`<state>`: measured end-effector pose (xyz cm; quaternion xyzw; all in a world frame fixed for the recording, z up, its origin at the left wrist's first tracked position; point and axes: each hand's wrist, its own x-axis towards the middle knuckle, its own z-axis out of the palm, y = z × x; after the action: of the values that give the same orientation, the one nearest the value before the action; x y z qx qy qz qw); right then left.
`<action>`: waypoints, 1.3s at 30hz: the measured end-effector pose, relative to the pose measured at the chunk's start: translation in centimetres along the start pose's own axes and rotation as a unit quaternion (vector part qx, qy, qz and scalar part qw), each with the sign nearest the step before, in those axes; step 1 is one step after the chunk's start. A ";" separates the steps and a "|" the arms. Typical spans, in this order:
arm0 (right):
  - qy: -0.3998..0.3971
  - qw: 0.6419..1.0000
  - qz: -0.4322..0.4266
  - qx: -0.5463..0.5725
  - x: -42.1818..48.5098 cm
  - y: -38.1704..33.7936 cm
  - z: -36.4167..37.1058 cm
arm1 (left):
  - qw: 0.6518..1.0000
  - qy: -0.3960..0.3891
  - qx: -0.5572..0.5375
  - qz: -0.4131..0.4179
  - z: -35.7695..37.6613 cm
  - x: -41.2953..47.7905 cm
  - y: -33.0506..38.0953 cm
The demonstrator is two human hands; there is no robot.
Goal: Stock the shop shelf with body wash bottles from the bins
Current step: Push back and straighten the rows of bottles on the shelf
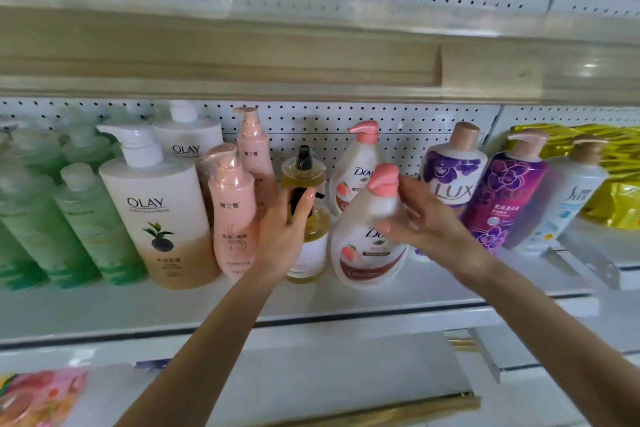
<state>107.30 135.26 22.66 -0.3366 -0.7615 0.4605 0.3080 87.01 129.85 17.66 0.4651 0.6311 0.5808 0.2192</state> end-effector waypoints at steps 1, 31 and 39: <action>0.023 1.000 0.015 -0.009 0.2 1.4 0.7 | 1.000 0.001 0.002 0.000 0.0 0.0 -0.1; 0.105 0.991 0.087 0.013 2.5 7.8 1.6 | 1.000 0.001 0.028 -0.013 0.0 0.1 0.0; 0.157 0.982 0.079 -0.067 -2.3 7.7 -1.9 | 0.995 0.020 0.072 0.059 -0.7 -0.3 0.6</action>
<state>111.95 137.07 16.01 -0.4833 -0.7039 0.3732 0.3630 86.74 129.17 18.35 0.5047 0.6471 0.5546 0.1377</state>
